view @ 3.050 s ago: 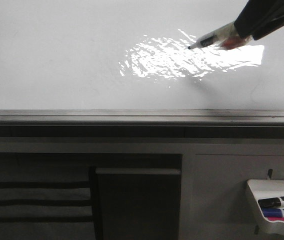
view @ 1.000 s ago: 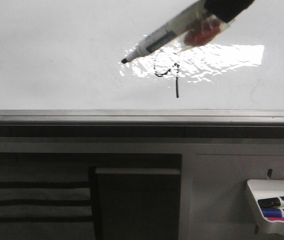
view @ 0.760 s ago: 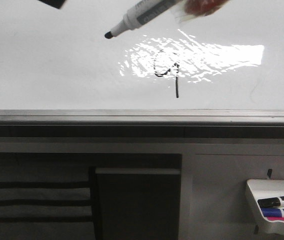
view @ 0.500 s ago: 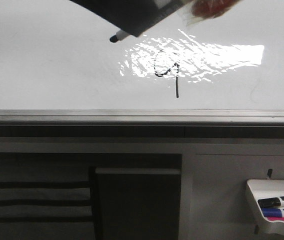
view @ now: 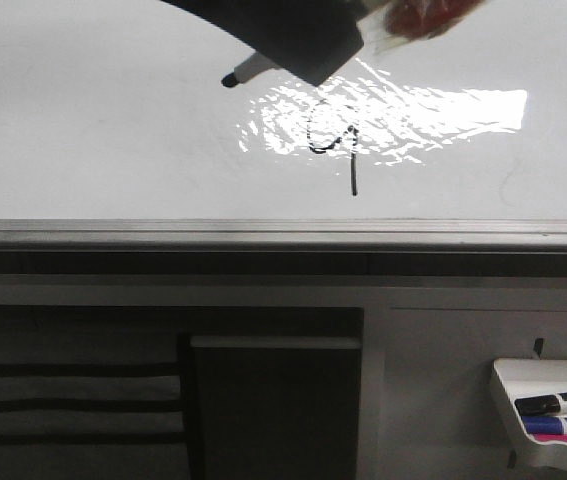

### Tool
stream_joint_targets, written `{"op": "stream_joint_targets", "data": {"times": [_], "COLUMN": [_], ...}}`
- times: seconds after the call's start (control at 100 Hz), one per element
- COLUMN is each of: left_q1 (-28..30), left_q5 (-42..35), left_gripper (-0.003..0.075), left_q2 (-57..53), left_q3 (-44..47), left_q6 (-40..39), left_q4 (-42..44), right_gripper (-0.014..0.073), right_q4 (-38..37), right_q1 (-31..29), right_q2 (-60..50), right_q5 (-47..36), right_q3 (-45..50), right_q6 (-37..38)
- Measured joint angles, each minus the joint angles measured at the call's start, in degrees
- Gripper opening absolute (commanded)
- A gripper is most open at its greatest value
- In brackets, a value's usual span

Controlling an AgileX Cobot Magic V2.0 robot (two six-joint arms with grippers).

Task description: Write number 9 on whiteboard

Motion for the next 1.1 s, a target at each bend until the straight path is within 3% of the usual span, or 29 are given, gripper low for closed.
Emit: {"op": "stream_joint_targets", "data": {"times": [0.18, 0.47, 0.57, 0.69, 0.81, 0.97, 1.1], "left_q1": [0.0, -0.3, -0.3, -0.3, 0.0, 2.6, 7.4], "left_q5": [0.8, 1.8, 1.9, 1.9, 1.7, 1.6, 2.2], "left_gripper": [0.0093, -0.0020, -0.0020, -0.0020, -0.0020, -0.0020, -0.0020], "left_q2": [0.0, 0.0, 0.0, 0.0, 0.0, -0.9, -2.5], "left_q3": [0.0, 0.0, 0.0, 0.0, 0.0, 0.0, 0.0], "left_q6": [0.1, 1.9, 2.0, 0.9, -4.8, -17.3, -32.7], "left_q4": [0.1, 1.1, 1.2, 2.0, 5.9, 16.3, 26.4], "right_gripper": [-0.0046, -0.0036, 0.0052, 0.0260, 0.0370, 0.0365, 0.0365], "right_q4": [-0.1, -0.2, -0.3, -1.0, -2.6, -11.3, -19.0], "right_q1": [0.0, 0.0, 0.0, 0.0, 0.0, -0.5, -3.1], "right_q2": [0.2, 0.7, 0.7, 0.7, 0.5, -1.8, -4.5], "right_q5": [-0.1, -0.1, 0.1, -0.2, -0.2, 0.4, 1.4], "right_q3": [0.0, -0.1, -0.1, -0.1, -0.1, -0.1, -0.1], "right_q6": [0.0, -0.5, -0.5, -0.3, 2.2, 13.1, 21.7]}}
